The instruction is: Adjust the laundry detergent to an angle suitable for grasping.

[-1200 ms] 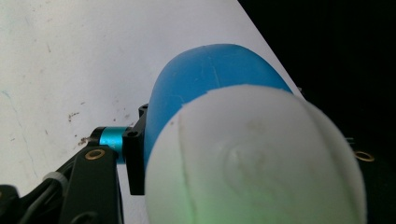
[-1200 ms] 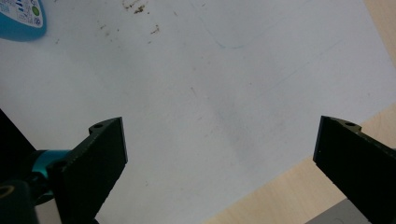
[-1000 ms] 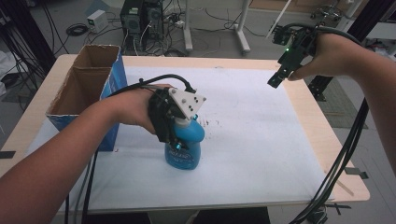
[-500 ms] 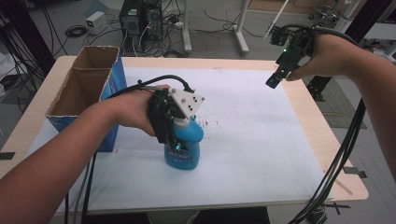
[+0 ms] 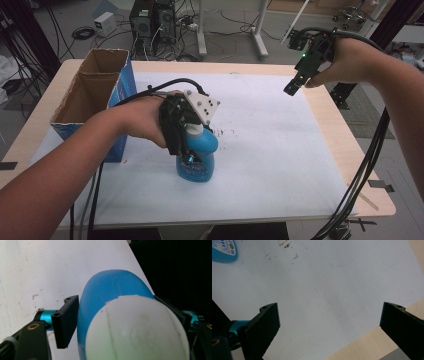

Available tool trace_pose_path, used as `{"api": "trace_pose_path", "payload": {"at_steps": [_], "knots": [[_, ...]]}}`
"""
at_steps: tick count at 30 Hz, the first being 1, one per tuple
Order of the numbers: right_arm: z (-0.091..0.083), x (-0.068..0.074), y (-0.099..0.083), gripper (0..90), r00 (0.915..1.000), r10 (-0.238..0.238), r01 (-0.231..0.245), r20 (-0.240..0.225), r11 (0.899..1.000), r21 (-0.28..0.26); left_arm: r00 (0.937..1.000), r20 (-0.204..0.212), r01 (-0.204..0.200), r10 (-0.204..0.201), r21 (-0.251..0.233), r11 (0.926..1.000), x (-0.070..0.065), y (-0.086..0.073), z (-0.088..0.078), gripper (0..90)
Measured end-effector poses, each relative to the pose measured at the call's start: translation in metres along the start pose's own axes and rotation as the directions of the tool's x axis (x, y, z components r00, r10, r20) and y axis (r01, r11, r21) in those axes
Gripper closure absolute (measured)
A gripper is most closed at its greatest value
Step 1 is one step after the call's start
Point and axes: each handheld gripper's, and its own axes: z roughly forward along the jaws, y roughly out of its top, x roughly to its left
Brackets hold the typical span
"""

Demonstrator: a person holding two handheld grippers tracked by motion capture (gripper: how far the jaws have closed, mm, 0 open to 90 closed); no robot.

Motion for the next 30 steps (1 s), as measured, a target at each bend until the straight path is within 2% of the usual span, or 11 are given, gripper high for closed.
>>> {"api": "trace_pose_path", "payload": {"at_steps": [4, 5, 7, 14, 15, 20, 24, 28, 30], "knots": [[0.001, 0.0, 0.001, 2.1, 1.0, -0.001, 0.001, 0.0, 1.0, 0.002, 1.0, -0.007, 0.003, -0.003, 0.006, 1.0, -0.001, 0.0, -0.003, 21.9], [0.001, 0.001, 0.002, 2.1, 1.0, 0.002, -0.002, -0.001, 1.0, 0.002, 0.9999, -0.009, 0.014, -0.014, 0.003, 0.9999, -0.002, 0.0, -0.003, 21.9], [0.001, 0.001, 0.003, 2.1, 1.0, -0.001, 0.001, -0.001, 1.0, 0.001, 0.9994, -0.026, 0.023, -0.023, 0.003, 0.9997, -0.003, 0.0, -0.006, 16.3], [0.002, 0.002, 0.004, 2.1, 1.0, -0.005, 0.005, -0.005, 1.0, 0.001, 0.9975, -0.044, 0.056, -0.055, 0.007, 0.9984, -0.007, 0.001, -0.015, 14.6], [0.002, 0.001, 0.005, 2.1, 0.9999, -0.009, 0.009, -0.005, 1.0, -0.001, 0.9971, -0.05, 0.059, -0.058, 0.025, 0.9979, -0.007, 0.002, -0.018, 14.6], [0.002, 0.001, 0.005, 2.1, 0.9999, -0.01, 0.01, -0.006, 1.0, -0.006, 0.9953, -0.07, 0.07, -0.067, 0.047, 0.9964, -0.009, 0.004, -0.025, 11.9], [0.003, 0.002, 0.008, 2.1, 0.9998, -0.016, 0.016, -0.009, 1.0, -0.006, 0.9921, -0.087, 0.096, -0.09, 0.062, 0.9935, -0.014, 0.008, -0.035, 10.0], [0.003, 0.003, 0.01, 2.1, 0.9998, -0.018, 0.018, -0.01, 1.0, -0.008, 0.9913, -0.096, 0.098, -0.09, 0.086, 0.9915, -0.016, 0.01, -0.041, 8.5], [0.003, 0.004, 0.01, 2.1, 0.9997, -0.024, 0.024, -0.01, 1.0, -0.007, 0.9875, -0.111, 0.125, -0.112, 0.114, 0.9856, -0.018, 0.01, -0.047, 6.4]]}}
